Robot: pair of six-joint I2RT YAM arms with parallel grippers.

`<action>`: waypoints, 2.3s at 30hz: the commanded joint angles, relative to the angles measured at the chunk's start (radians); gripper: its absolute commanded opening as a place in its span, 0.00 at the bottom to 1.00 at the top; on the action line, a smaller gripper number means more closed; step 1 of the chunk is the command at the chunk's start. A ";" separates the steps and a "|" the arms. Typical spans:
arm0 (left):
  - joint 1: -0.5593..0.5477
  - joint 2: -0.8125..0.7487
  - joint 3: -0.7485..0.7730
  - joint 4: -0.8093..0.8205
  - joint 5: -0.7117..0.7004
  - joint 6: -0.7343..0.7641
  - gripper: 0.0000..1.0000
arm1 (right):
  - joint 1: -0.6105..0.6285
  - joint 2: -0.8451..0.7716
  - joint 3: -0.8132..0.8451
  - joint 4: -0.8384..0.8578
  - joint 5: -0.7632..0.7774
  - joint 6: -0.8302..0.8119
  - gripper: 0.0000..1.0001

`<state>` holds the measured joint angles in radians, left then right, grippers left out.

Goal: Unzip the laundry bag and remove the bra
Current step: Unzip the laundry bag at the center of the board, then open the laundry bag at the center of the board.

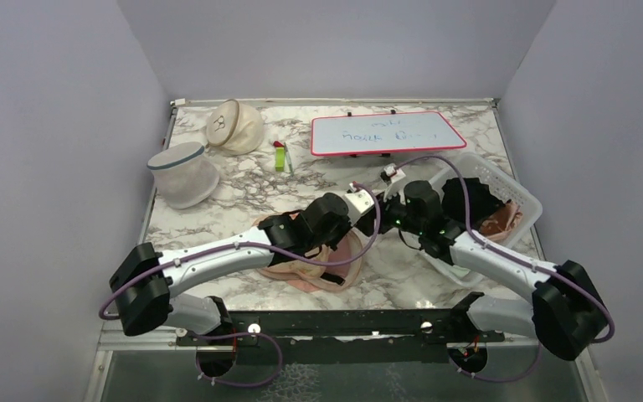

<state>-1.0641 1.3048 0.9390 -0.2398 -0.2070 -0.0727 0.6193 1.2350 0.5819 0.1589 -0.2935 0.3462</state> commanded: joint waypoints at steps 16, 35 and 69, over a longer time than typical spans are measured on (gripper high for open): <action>0.121 0.205 0.166 0.034 -0.007 -0.007 0.17 | 0.001 -0.195 -0.130 -0.105 -0.269 0.024 0.79; 0.158 0.191 0.209 0.062 0.068 -0.036 0.17 | 0.399 0.281 -0.308 1.062 0.174 0.507 0.88; 0.163 -0.559 0.069 -0.195 -0.223 -0.090 0.50 | 0.145 0.491 0.373 0.355 0.380 0.384 0.93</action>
<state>-0.8986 0.7624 1.0183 -0.4255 -0.3725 -0.1764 0.7761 1.7874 0.8867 0.5747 0.2260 1.0306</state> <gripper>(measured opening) 0.482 0.904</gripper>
